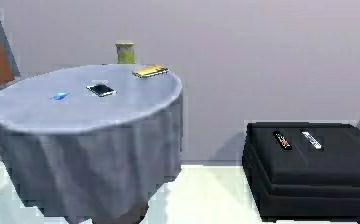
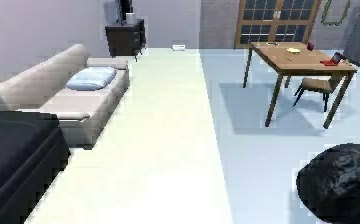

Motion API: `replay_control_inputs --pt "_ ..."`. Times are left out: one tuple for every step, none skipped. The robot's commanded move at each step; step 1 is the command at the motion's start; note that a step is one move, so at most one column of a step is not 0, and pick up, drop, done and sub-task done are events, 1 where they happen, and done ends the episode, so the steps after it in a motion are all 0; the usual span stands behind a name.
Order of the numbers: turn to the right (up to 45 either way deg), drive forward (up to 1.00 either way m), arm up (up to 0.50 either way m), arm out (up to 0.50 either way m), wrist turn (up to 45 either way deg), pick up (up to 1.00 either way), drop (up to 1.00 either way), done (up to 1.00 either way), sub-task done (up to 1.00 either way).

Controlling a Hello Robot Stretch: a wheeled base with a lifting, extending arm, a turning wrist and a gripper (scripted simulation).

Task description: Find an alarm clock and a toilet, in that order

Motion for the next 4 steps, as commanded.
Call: replay_control_inputs --pt "-45.0 0.0 0.0 0.0 0.0 0.0 0.0 0.0 0.0" --pt "-30.0 0.0 0.0 0.0 0.0 0.0 0.0 0.0 0.0" --pt "0.0 0.35 0.0 0.0 0.0 0.0 0.0 0.0 0.0" --pt "-9.0 0.0 0.0 0.0 0.0 0.0 0.0 0.0 0.0"
